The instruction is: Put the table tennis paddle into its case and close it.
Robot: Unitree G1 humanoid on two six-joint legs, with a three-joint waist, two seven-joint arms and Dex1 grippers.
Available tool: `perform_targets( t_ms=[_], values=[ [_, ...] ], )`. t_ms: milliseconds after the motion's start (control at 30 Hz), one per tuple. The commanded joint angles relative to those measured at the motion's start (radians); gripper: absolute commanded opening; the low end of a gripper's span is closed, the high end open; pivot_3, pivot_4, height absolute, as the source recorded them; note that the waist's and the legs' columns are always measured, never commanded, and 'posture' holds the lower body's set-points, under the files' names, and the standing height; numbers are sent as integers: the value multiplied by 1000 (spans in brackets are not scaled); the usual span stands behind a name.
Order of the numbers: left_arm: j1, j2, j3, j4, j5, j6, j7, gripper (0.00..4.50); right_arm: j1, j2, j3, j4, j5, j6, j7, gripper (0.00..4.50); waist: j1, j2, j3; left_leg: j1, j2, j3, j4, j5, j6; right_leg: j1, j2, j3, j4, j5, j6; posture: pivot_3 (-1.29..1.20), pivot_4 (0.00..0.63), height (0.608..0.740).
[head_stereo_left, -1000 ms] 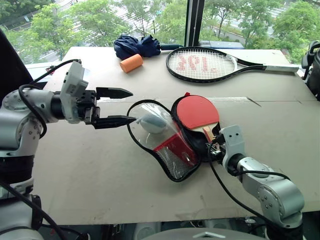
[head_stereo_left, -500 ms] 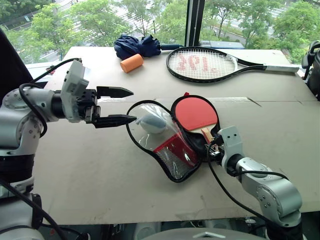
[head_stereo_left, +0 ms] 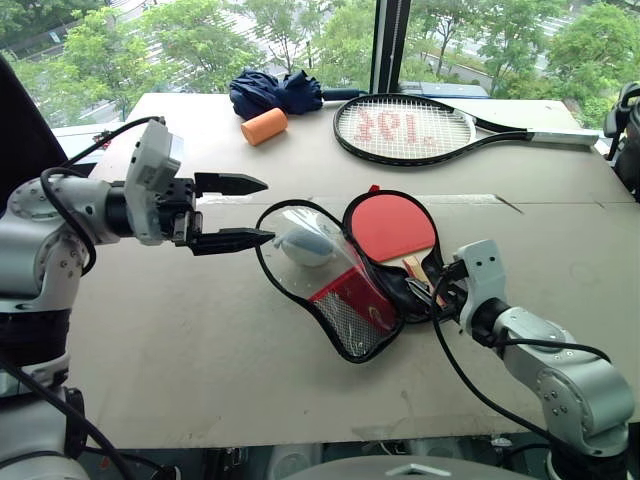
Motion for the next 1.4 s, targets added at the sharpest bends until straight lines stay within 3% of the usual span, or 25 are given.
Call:
perform_targets(
  t_ms=[33,267,400,533,633,767,900,1133,1400],
  values=[
    [15,-7,12,-27,-3,-8,3,4500,9,-59,-66,-1,27,-86,69,4373,0,0,0,0,0,0,0,0,0,0,0,0,0,0,0,0,150,740],
    [153,-27,66,-62,3,25,98,4500,109,-168,-155,81,61,-336,264,4373,1,-3,-2,0,0,1,0,0,0,1,0,1,0,0,0,0,150,740],
    [252,-75,176,-67,-65,98,211,4500,232,-222,-225,96,113,-529,447,4373,3,-4,-3,1,1,0,0,0,0,1,0,0,0,0,0,0,150,740],
    [378,-90,245,-56,-27,71,254,4500,342,-266,-316,135,139,-726,602,4373,3,-3,-2,4,1,0,0,0,0,5,0,0,0,0,0,0,150,740],
    [464,-108,235,-44,35,11,273,4500,375,-294,-347,177,185,-796,696,4373,8,-2,-2,5,1,0,1,0,0,7,-1,0,0,-2,-3,0,150,740],
    [519,-144,170,-30,119,-94,276,4500,348,-315,-364,202,258,-792,713,4373,21,-1,-1,6,1,0,1,0,0,7,-1,0,0,-2,-4,0,150,740],
    [477,-186,40,-27,193,-171,249,4500,345,-329,-363,197,292,-782,709,4373,42,0,-1,5,0,0,2,0,0,7,-3,-1,0,-2,-5,0,150,740],
    [230,-290,-210,194,408,-408,221,4500,396,-352,-414,163,375,-772,715,4373,54,-1,-3,3,-1,2,5,0,0,8,-3,-2,-1,-2,-5,0,150,740],
    [34,-425,-289,189,322,-340,112,4500,476,-377,-562,154,441,-804,737,4373,46,-2,-4,3,-1,2,5,0,0,9,-1,-2,0,1,-1,0,150,740]
  ],
)
